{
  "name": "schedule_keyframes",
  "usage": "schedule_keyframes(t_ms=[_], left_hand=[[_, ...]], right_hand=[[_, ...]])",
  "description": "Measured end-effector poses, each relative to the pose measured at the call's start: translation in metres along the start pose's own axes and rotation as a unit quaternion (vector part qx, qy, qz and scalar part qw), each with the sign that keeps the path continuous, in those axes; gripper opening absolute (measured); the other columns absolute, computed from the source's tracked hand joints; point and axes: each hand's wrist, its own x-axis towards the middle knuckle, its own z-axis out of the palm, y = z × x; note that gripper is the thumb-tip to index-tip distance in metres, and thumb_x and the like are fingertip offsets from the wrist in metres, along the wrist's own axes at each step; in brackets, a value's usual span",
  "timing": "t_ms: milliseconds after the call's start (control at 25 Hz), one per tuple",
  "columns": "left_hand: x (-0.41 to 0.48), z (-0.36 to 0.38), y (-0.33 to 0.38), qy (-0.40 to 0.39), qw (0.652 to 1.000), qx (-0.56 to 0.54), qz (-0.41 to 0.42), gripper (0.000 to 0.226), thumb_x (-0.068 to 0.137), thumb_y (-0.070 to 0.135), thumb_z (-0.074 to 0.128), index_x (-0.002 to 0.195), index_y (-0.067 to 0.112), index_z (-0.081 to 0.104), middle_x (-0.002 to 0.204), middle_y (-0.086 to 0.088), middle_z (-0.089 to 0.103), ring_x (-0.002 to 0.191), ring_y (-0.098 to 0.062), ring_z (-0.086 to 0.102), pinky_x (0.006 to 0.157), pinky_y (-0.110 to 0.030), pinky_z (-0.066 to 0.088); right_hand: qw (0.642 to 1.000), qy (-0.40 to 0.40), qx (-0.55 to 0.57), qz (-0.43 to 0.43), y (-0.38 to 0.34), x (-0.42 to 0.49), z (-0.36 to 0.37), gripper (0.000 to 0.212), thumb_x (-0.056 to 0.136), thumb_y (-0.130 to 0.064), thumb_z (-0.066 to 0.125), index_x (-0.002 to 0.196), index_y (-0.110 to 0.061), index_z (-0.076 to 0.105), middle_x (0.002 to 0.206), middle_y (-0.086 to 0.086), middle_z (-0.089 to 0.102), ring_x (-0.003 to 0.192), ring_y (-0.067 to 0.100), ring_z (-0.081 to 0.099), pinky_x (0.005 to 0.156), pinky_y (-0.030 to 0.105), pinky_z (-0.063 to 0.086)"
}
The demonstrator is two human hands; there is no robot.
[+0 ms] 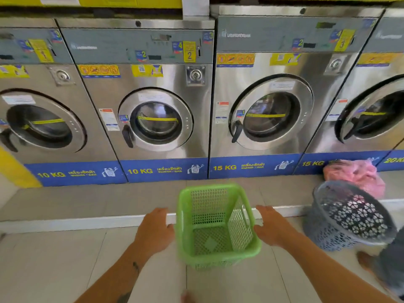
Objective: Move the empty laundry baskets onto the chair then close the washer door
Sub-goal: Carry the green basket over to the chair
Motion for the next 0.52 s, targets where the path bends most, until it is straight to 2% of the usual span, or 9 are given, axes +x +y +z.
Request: schedule_keyframes(t_ms=[200, 360, 440, 520], left_hand=[[0.104, 0.029, -0.005, -0.049, 0.999, 0.021, -0.011, 0.058, 0.088, 0.023, 0.049, 0.144, 0.014, 0.038, 0.15, -0.004, 0.039, 0.131, -0.029, 0.043, 0.108, -0.037, 0.036], [0.172, 0.054, 0.0, -0.088, 0.994, 0.058, 0.004, 0.057, 0.087, 0.023, 0.049, 0.142, 0.013, 0.037, 0.148, -0.003, 0.038, 0.128, -0.029, 0.043, 0.103, -0.04, 0.039], [0.201, 0.076, -0.001, -0.097, 0.993, 0.07, 0.013, 0.063, 0.087, 0.022, 0.051, 0.145, 0.011, 0.031, 0.153, -0.006, 0.033, 0.135, -0.029, 0.038, 0.107, -0.04, 0.036], [0.224, 0.107, -0.009, -0.107, 0.991, 0.075, 0.011, 0.072, 0.088, 0.023, 0.052, 0.152, 0.009, 0.022, 0.16, -0.009, 0.022, 0.145, -0.027, 0.026, 0.116, -0.037, 0.026]], right_hand=[[0.997, -0.042, -0.042, 0.05, 0.018, 0.103, 0.006, 0.061, 0.086, -0.021, 0.053, 0.143, -0.014, 0.032, 0.142, 0.013, 0.041, 0.129, 0.034, 0.044, 0.105, 0.041, 0.04], [0.992, -0.068, -0.06, 0.086, 0.039, 0.176, 0.008, 0.072, 0.089, -0.025, 0.052, 0.152, -0.014, 0.018, 0.155, 0.012, 0.028, 0.137, 0.034, 0.036, 0.112, 0.044, 0.035], [0.99, -0.082, -0.068, 0.091, 0.052, 0.213, 0.021, 0.073, 0.089, -0.026, 0.052, 0.152, -0.015, 0.018, 0.154, 0.012, 0.029, 0.135, 0.034, 0.037, 0.11, 0.045, 0.037], [0.99, -0.094, -0.056, 0.086, 0.066, 0.252, 0.046, 0.074, 0.084, -0.02, 0.056, 0.149, -0.015, 0.022, 0.146, 0.013, 0.037, 0.129, 0.036, 0.043, 0.104, 0.046, 0.042]])
